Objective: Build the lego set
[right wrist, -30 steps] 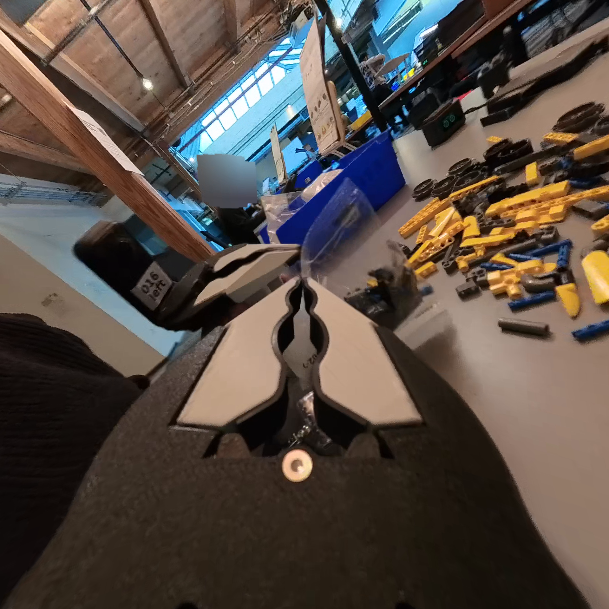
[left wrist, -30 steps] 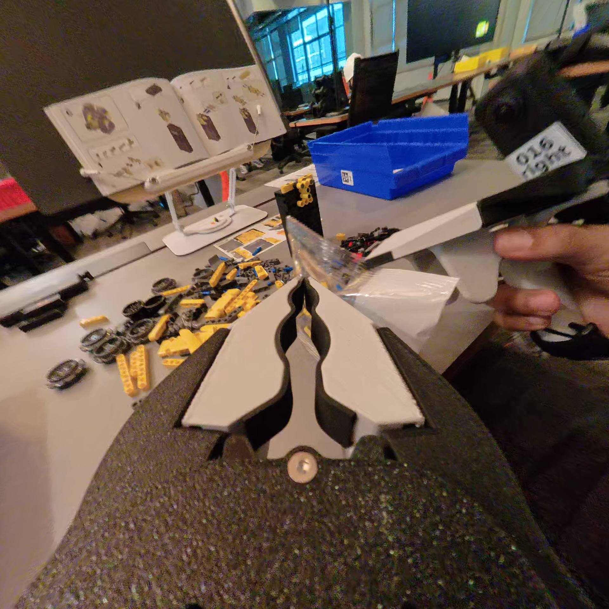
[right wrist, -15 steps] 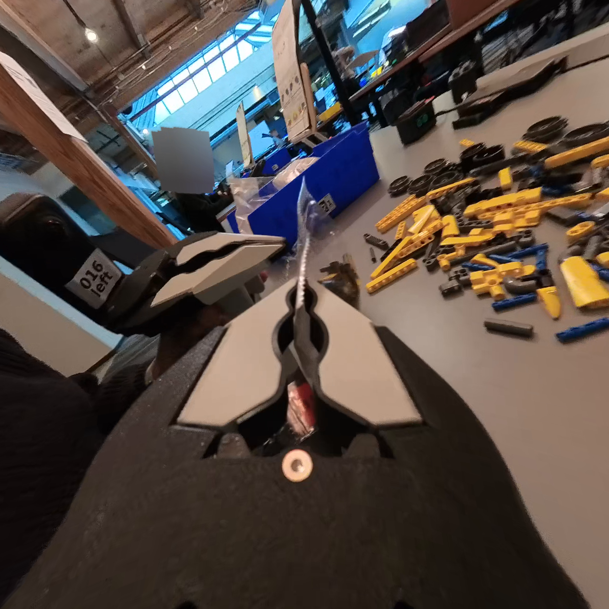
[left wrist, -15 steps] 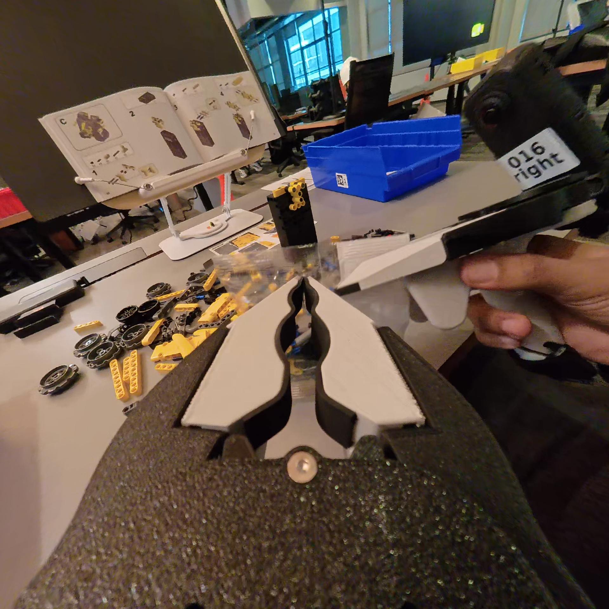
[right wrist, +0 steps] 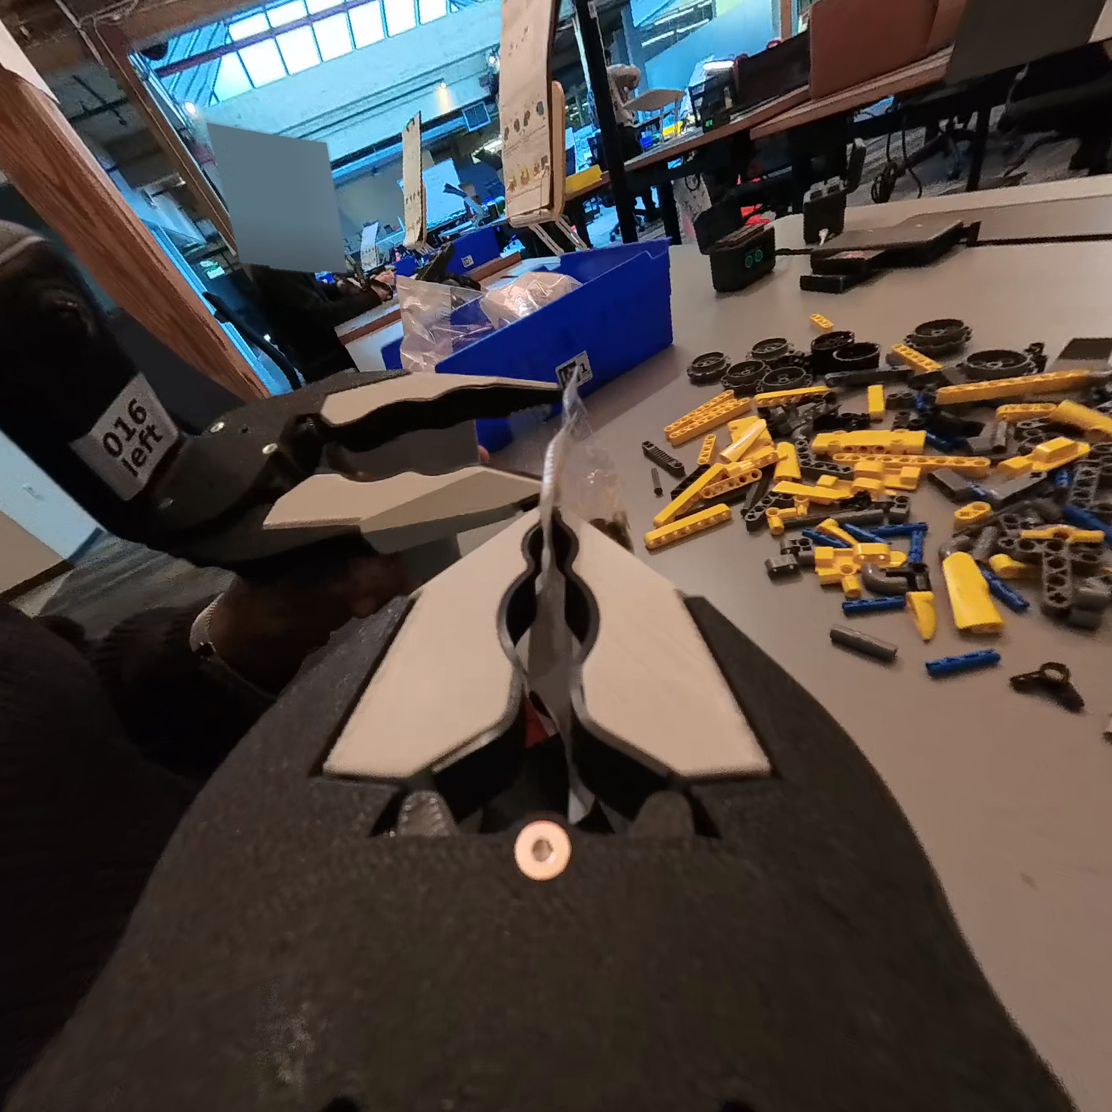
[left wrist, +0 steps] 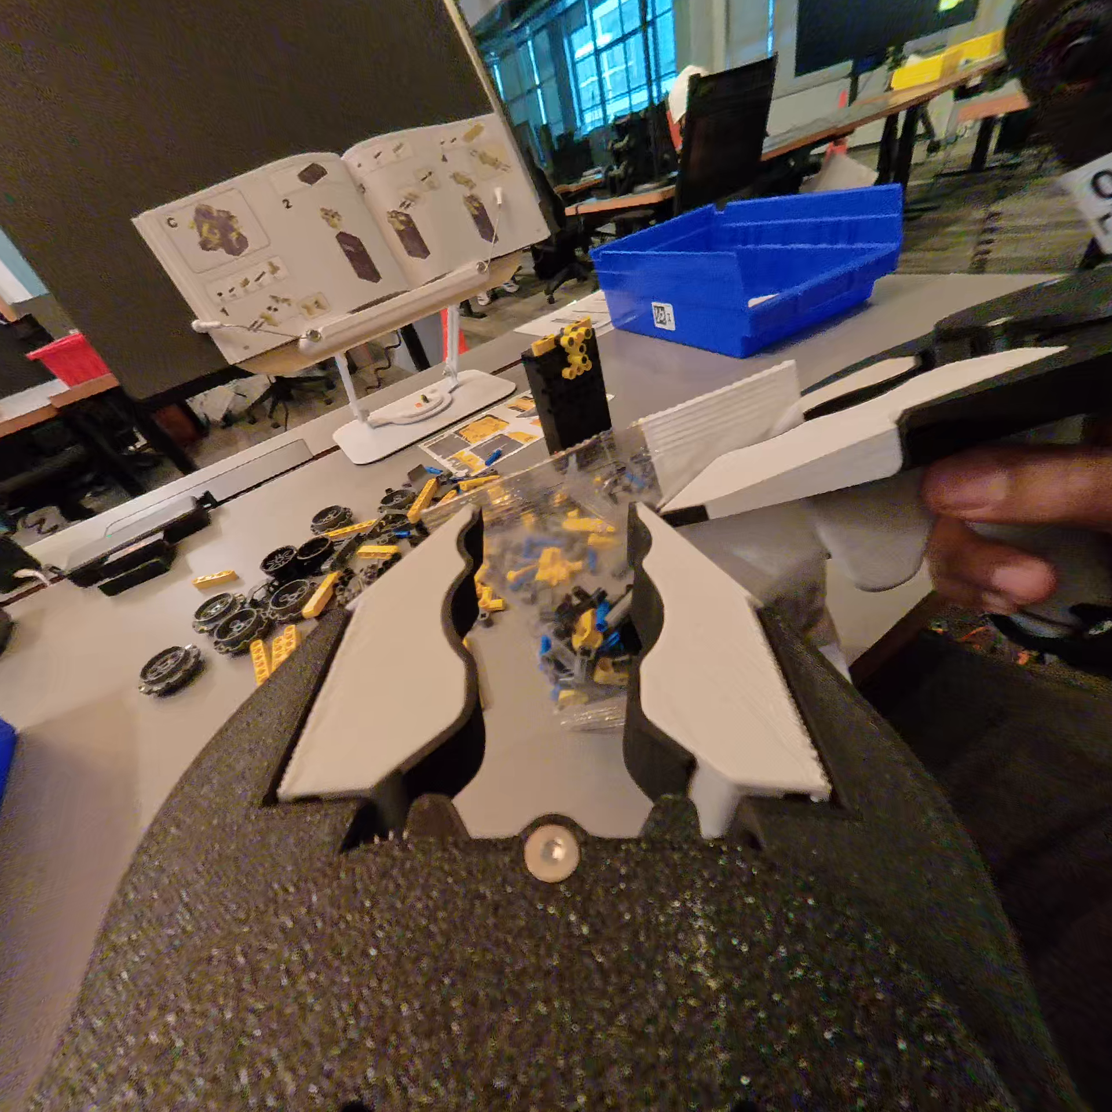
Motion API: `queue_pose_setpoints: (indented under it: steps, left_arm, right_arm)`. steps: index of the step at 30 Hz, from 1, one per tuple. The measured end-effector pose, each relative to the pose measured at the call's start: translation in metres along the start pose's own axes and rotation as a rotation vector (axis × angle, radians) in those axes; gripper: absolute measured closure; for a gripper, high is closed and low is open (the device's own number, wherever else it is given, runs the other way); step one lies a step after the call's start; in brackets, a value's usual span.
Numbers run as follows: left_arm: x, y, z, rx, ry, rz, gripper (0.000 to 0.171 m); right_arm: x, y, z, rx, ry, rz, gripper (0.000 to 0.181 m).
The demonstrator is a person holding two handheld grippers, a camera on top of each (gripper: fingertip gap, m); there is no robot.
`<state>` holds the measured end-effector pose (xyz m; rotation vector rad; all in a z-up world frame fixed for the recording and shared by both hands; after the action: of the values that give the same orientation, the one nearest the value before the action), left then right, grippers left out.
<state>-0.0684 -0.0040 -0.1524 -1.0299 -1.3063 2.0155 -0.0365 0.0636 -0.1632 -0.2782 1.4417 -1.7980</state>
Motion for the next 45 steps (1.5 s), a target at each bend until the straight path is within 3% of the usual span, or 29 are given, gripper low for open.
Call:
queue_pose_setpoints:
  steps: [7,9,12,18,30,32,33,36,40,45]
  left_arm:
    - [0.003,0.006,0.003,-0.020,-0.001,0.055,0.127]
    - [0.004,0.007,-0.001,-0.026,0.041,0.057,0.140]
    - [0.004,0.007,-0.005,-0.019,0.080,0.060,0.171]
    - [0.005,0.009,-0.002,-0.013,0.113,0.082,0.171]
    - [0.010,0.020,0.018,-0.076,0.098,0.111,0.171]
    - [0.007,0.031,0.047,-0.022,-0.113,0.150,0.171]
    - [0.005,0.039,0.062,-0.013,-0.143,0.174,0.171]
    - [-0.002,0.041,0.069,-0.259,0.086,0.107,0.171]
    - [0.002,0.033,0.057,-0.166,0.039,0.086,0.171]
    - [0.031,0.030,0.059,-0.209,0.054,0.137,0.171]
  right_arm:
    - [0.003,0.002,0.006,-0.065,-0.002,0.024,0.181]
    - [0.003,0.002,0.005,-0.059,-0.011,0.018,0.181]
    - [0.001,0.003,0.003,-0.027,-0.042,0.005,0.181]
    - [-0.008,0.001,-0.010,0.131,-0.145,-0.068,0.181]
    - [-0.009,0.011,-0.029,0.254,-0.151,-0.072,0.181]
    - [-0.022,0.006,-0.038,0.266,-0.118,-0.135,0.181]
    - [-0.034,0.002,-0.046,0.283,-0.108,-0.174,0.181]
    - [-0.044,0.001,-0.054,0.280,-0.094,-0.170,0.181]
    - [-0.032,0.004,-0.050,0.253,-0.072,-0.147,0.181]
    - [-0.026,0.004,-0.072,0.319,0.014,-0.131,0.181]
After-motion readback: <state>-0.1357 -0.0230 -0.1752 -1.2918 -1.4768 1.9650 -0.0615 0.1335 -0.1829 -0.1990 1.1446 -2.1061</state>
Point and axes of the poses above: each gripper's, where its closed fingertips meet, x out along the fingers, y out of its underside, z = x × y across the jaws, the point moved 4 cm from there along -x, back along the fingers, and after that the axes turned 12 degrees about z, right-handed, at the moved point
